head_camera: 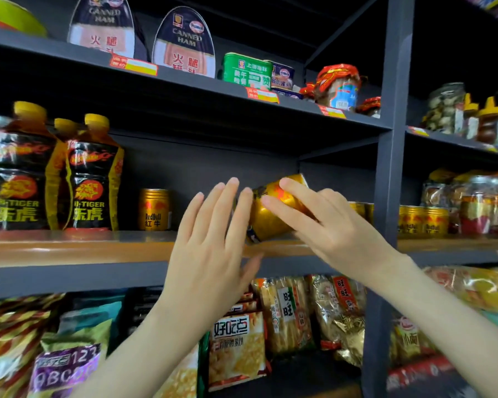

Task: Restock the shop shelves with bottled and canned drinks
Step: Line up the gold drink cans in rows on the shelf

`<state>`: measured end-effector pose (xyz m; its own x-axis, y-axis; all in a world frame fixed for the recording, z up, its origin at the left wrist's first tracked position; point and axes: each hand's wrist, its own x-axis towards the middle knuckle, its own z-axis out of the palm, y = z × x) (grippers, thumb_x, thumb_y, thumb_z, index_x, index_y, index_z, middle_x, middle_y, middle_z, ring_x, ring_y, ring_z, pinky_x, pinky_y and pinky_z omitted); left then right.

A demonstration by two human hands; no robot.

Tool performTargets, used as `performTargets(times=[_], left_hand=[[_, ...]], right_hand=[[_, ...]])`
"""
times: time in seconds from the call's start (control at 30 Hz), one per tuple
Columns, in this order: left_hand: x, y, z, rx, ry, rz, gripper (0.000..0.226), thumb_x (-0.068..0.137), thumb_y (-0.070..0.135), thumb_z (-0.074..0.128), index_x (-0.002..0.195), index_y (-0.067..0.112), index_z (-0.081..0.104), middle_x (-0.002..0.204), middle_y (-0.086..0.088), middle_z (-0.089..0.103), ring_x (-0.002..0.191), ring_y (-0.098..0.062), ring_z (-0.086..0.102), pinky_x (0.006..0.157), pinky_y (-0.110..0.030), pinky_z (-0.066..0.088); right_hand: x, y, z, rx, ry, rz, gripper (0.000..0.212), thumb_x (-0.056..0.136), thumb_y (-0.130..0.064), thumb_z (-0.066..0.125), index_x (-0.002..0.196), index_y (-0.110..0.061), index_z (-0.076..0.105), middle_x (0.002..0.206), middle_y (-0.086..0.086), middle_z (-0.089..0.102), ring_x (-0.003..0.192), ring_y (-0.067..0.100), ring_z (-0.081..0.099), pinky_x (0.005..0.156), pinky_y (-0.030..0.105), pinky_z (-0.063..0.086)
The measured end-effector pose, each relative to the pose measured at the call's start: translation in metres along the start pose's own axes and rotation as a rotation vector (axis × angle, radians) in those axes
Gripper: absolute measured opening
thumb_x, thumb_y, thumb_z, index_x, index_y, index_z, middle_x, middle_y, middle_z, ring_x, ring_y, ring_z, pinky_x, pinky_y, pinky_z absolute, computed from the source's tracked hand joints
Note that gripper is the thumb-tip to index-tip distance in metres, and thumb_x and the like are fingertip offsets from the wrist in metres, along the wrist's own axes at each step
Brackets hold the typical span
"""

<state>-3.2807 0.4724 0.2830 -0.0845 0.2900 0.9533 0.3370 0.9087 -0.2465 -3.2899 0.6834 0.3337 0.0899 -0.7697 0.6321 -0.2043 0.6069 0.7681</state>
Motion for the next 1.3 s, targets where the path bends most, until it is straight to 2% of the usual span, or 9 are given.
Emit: performTargets(times=[0.23, 0.33, 0.43, 0.57, 0.7, 0.83, 0.9, 1.13, 1.3], left_hand=[[-0.060, 0.007, -0.053, -0.204, -0.093, -0.089, 0.074, 0.069, 0.039, 0.074, 0.128, 0.000, 0.050, 0.117, -0.015, 0.062, 0.104, -0.030, 0.059, 0.089, -0.032, 0.046], [-0.108, 0.001, -0.072, -0.382, -0.240, -0.249, 0.076, 0.066, 0.046, 0.070, 0.127, 0.010, 0.045, 0.115, -0.006, 0.062, 0.104, -0.015, 0.052, 0.091, -0.016, 0.035], [-0.157, -0.006, -0.086, -0.607, -0.504, -0.432, 0.072, 0.062, 0.056, 0.071, 0.124, 0.033, 0.042, 0.110, 0.016, 0.060, 0.098, 0.007, 0.053, 0.083, 0.004, 0.031], [-0.214, -0.016, -0.096, -0.769, -0.779, -0.729, 0.071, 0.062, 0.046, 0.086, 0.115, 0.047, 0.038, 0.100, 0.023, 0.060, 0.090, 0.013, 0.059, 0.071, -0.009, 0.047], [-0.252, -0.016, -0.109, -0.903, -0.913, -1.061, 0.064, 0.069, 0.036, 0.086, 0.119, 0.044, 0.046, 0.104, 0.009, 0.066, 0.084, -0.006, 0.068, 0.073, -0.030, 0.057], [-0.282, -0.009, -0.123, -1.130, -0.897, -1.441, 0.045, 0.079, 0.035, 0.076, 0.117, 0.026, 0.055, 0.100, 0.008, 0.072, 0.093, -0.009, 0.069, 0.077, -0.023, 0.053], [-0.296, -0.002, -0.127, -1.201, -0.839, -1.592, 0.060, 0.068, 0.050, 0.078, 0.117, 0.022, 0.058, 0.105, 0.006, 0.073, 0.102, -0.015, 0.067, 0.084, -0.029, 0.054], [-0.319, 0.008, -0.128, -1.359, -0.674, -2.126, 0.068, 0.057, 0.053, 0.080, 0.105, 0.007, 0.066, 0.085, -0.014, 0.072, 0.065, -0.025, 0.070, 0.057, -0.032, 0.058], [-0.321, 0.004, -0.139, -1.414, -0.944, -2.178, 0.093, 0.070, 0.071, 0.048, 0.109, -0.012, 0.059, 0.074, -0.018, 0.068, 0.060, -0.024, 0.067, 0.061, -0.028, 0.057]], right_hand=[[-0.004, -0.086, -0.036, 0.291, 0.043, 0.038, 0.056, 0.094, -0.014, 0.060, 0.143, -0.012, 0.032, 0.142, 0.011, 0.035, 0.110, 0.026, 0.052, 0.088, 0.035, 0.045], [-0.012, -0.126, -0.039, 0.678, -0.145, 0.282, 0.078, 0.080, -0.037, 0.069, 0.143, -0.034, 0.024, 0.149, -0.001, 0.026, 0.123, 0.017, 0.037, 0.099, 0.024, 0.032], [-0.021, -0.172, -0.027, 1.201, -0.460, 0.432, 0.082, 0.078, -0.054, 0.068, 0.138, -0.063, 0.014, 0.144, -0.040, 0.018, 0.132, -0.012, 0.022, 0.103, 0.012, 0.021], [-0.034, -0.234, -0.003, 1.514, -0.608, 0.466, 0.085, 0.075, -0.047, 0.073, 0.133, -0.070, 0.016, 0.135, -0.053, 0.014, 0.130, -0.025, 0.014, 0.098, -0.004, 0.017], [-0.043, -0.283, 0.012, 1.768, -0.718, 0.555, 0.088, 0.074, -0.036, 0.079, 0.128, -0.075, 0.021, 0.135, -0.053, 0.018, 0.134, -0.016, 0.023, 0.111, 0.028, 0.033], [-0.052, -0.330, 0.018, 2.050, -0.685, 0.705, 0.075, 0.067, -0.066, 0.073, 0.132, -0.063, 0.036, 0.143, -0.032, 0.036, 0.137, 0.002, 0.036, 0.107, 0.048, 0.040], [-0.057, -0.350, 0.019, 2.128, -0.670, 0.747, 0.075, 0.065, -0.077, 0.066, 0.132, -0.061, 0.037, 0.142, -0.029, 0.036, 0.137, 0.006, 0.036, 0.107, 0.048, 0.041], [-0.067, -0.372, 0.033, 2.056, -0.715, 0.359, 0.081, 0.074, -0.073, 0.058, 0.141, -0.060, 0.015, 0.151, -0.036, 0.012, 0.143, -0.007, 0.012, 0.111, 0.010, 0.020], [-0.074, -0.372, 0.047, 2.016, -0.796, 0.130, 0.078, 0.082, -0.033, 0.074, 0.134, -0.062, 0.023, 0.154, -0.030, 0.008, 0.143, -0.009, 0.007, 0.106, 0.001, 0.013]])
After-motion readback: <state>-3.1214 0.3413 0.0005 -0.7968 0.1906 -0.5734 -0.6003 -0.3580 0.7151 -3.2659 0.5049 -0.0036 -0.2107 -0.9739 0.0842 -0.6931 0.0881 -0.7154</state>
